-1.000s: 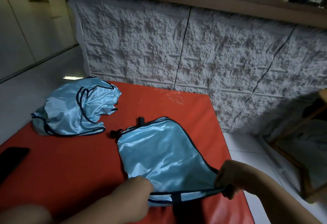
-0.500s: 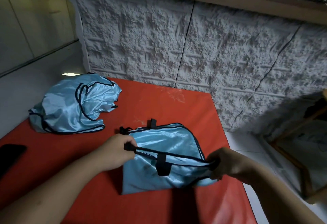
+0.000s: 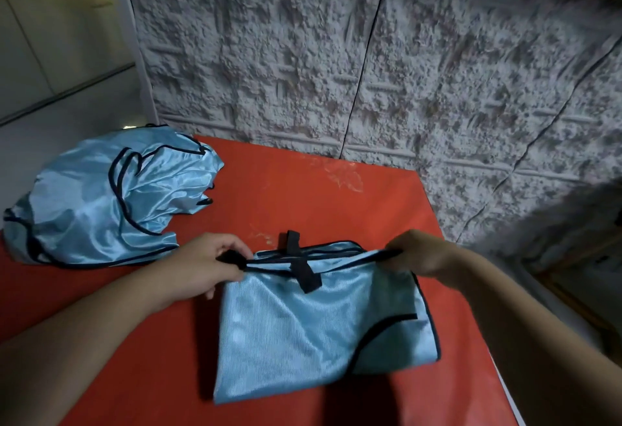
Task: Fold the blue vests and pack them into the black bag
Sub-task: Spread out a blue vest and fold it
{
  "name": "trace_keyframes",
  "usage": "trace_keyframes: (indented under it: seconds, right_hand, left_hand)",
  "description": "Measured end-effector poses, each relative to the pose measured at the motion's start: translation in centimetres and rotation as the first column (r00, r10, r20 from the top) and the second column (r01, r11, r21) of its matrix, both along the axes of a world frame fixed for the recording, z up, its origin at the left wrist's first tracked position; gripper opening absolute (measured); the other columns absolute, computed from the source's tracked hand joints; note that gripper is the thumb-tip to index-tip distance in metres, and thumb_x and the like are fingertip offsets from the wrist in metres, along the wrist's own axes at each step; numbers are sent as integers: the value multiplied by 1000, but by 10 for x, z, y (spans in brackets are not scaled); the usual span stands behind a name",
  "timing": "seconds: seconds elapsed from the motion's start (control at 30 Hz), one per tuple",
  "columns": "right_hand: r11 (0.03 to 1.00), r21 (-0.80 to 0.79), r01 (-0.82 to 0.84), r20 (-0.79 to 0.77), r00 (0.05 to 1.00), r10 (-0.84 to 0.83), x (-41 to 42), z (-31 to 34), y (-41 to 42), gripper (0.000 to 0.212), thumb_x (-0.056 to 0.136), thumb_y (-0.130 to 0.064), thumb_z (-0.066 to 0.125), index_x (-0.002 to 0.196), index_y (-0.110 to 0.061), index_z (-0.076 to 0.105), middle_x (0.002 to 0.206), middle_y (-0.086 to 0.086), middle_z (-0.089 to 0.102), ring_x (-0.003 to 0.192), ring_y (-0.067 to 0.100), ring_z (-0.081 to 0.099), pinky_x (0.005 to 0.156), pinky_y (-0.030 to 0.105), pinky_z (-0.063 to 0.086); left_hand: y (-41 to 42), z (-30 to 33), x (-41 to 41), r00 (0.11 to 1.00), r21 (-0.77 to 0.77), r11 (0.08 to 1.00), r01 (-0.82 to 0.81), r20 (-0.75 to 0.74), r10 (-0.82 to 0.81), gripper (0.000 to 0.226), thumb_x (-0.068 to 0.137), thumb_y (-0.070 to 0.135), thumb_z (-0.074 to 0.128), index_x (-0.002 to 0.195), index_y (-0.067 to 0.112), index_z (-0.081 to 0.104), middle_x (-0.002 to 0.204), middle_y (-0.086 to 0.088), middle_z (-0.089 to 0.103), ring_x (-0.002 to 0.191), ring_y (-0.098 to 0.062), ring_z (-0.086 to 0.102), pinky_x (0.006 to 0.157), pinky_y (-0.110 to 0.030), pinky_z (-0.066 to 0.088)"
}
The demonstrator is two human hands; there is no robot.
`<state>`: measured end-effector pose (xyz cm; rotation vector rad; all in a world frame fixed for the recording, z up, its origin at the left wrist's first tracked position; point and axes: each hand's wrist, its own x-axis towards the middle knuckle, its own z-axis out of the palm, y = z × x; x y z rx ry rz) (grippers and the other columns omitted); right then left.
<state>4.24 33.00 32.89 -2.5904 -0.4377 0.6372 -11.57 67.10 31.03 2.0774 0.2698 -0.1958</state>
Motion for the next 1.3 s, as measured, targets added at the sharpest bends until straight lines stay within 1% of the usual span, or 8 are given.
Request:
trace_keyframes:
  seconds: [0.17,0.37,0.5,0.6,0.7,0.83,1.13,1.3]
  right_hand:
    - [994,-95,49,187,982,-31,42,-29,40,7,84,-16,71,77,-17,72,69,4,63,65,18,56,55,25,40]
    - [972,-41,230,434,881,-190,27,-69,55,56,82,-12,62,138,-19,60,129,14,59,121,36,54,102,40,48]
    - [997,81,-14,648,761,-42,-36,-77,80,53,77,-11,64,130,-10,61,128,13,59,117,35,55,103,43,47]
    - [986,-36,-161,659,738,145,-94,-92,94,49,74,-23,64,122,-11,63,123,14,62,117,33,57,105,42,48]
    - [958,-41,-282,643,727,242,-143,-97,98,28,73,-28,64,99,-17,64,101,7,60,98,29,58,92,39,53]
    - [864,-137,-485,604,650,461,-177,-110,113,47,74,-51,61,109,-19,67,105,2,62,97,23,60,93,33,50]
    - [898,-225,-378,693,586,420,-187,-120,166,15,80,-31,61,92,-27,70,84,-6,63,76,17,59,70,29,50]
    - [874,-298,-384,679,558,477,-179,-116,154,24,76,-29,47,74,-26,70,68,-8,61,63,14,57,63,26,49]
  left_hand:
    - [7,-35,40,992,80,990,-118,54,114,21,84,8,73,95,27,70,90,-20,69,45,-14,51,48,-25,41]
    - [0,-57,45,957,476,834,-279,210,200,51,81,11,71,126,28,57,113,-2,55,111,-28,57,94,-39,49]
    - [-45,-38,21,842,592,757,-277,529,-105,33,74,9,66,103,22,58,103,-2,53,100,-27,52,84,-43,50]
    - [-68,-59,5,842,681,728,75,348,-412,25,87,35,45,105,28,61,106,7,59,109,-18,54,100,-43,46]
    - [-51,-88,12,897,771,625,124,182,-402,43,95,34,31,125,32,62,134,5,57,138,-20,41,118,-60,27]
    - [-18,-102,31,969,700,708,96,98,-228,42,101,39,44,142,41,52,165,-3,21,156,-23,4,123,-56,10]
    - [-4,-88,40,872,253,943,-215,485,69,28,91,7,68,112,26,74,151,1,47,135,-18,47,114,-35,34]
    - [3,-85,44,931,360,909,-211,356,75,39,84,1,67,112,27,74,141,-5,56,130,-28,52,112,-34,35]
